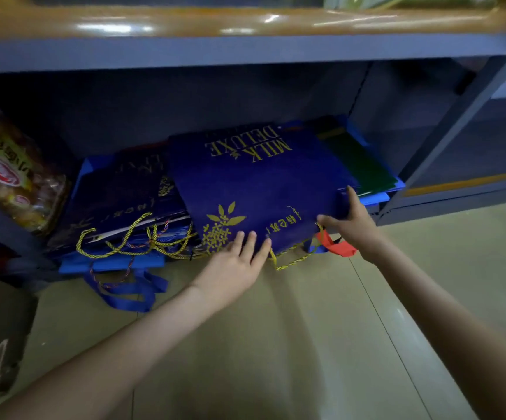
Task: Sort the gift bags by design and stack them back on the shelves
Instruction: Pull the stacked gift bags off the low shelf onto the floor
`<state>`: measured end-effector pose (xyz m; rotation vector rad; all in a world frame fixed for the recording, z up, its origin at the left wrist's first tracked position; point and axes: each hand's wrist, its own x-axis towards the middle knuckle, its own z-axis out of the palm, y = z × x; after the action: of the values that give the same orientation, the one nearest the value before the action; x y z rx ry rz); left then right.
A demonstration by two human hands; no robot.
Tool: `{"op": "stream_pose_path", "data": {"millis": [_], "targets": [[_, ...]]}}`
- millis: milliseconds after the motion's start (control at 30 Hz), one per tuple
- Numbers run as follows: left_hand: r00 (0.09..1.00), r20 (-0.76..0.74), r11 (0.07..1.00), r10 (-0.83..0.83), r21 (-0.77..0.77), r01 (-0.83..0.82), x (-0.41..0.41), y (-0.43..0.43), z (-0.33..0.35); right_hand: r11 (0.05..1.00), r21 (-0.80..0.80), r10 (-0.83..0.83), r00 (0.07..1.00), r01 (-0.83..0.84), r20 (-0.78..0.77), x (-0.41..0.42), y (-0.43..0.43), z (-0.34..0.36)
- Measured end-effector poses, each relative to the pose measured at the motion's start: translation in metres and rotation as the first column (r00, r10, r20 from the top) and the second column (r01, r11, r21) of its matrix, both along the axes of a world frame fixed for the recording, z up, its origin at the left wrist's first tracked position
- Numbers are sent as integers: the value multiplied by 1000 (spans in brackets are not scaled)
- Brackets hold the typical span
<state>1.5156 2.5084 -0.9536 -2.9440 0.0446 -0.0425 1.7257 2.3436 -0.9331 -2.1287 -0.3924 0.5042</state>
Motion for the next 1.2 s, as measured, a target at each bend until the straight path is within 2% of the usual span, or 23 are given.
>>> {"op": "stream_pose_path", "data": {"millis": [67, 167, 233, 333, 433, 533, 700, 733, 767, 800, 833, 900, 933, 1000, 1067, 1200], "targets": [[993, -7, 988, -118, -100, 116, -5, -19, 0, 998, -60, -12, 1000, 12, 0, 1, -10, 0], [988, 63, 959, -142, -238, 153, -5, -23, 3, 998, 56, 43, 997, -39, -66, 3, -30, 3], [978, 175, 969, -115, -198, 149, 2, -14, 7, 994, 58, 91, 994, -88, -56, 5, -44, 8], [968, 250, 990, -36, -121, 68, 19, -1, 24, 959, -109, 267, 962, -260, 55, 11, -65, 16], [988, 153, 996, 3, -86, 10, 31, 0, 30, 855, -343, 449, 886, -389, 115, 14, -75, 12], [995, 58, 995, -78, -61, 81, 27, -12, 4, 789, -494, 468, 878, -365, 100, 19, -81, -6], [993, -95, 983, -75, -175, 57, -11, -47, -73, 900, -426, 203, 953, -92, 224, 13, -84, -67], [985, -165, 981, -56, -195, 23, -21, -53, -90, 913, -403, 157, 966, -62, 206, 8, -83, -78], [966, -257, 979, -40, -204, -14, -31, -57, -105, 904, -417, 186, 965, -94, 184, 0, -82, -89], [934, -355, 977, -27, -206, -50, -39, -62, -118, 855, -484, 291, 945, -185, 153, -9, -83, -101], [904, -428, 976, -15, -202, -79, -46, -66, -130, 753, -582, 440, 893, -307, 98, -21, -87, -115], [832, -555, 974, 23, -176, -145, -56, -70, -154, 465, -724, 682, 728, -510, -75, -52, -101, -145], [771, -634, 963, 65, -163, -215, -60, -69, -165, 336, -753, 738, 655, -566, -163, -68, -111, -161], [650, -741, 927, 171, -104, -362, -64, -64, -176, 166, -772, 781, 560, -613, -276, -93, -127, -189], [635, -738, 909, 227, -72, -409, -67, -54, -188, 122, -785, 806, 523, -608, -279, -109, -133, -208], [667, -658, 927, 349, 138, -349, -67, -32, -191, 154, -812, 839, 509, -563, -194, -114, -104, -221]]}}
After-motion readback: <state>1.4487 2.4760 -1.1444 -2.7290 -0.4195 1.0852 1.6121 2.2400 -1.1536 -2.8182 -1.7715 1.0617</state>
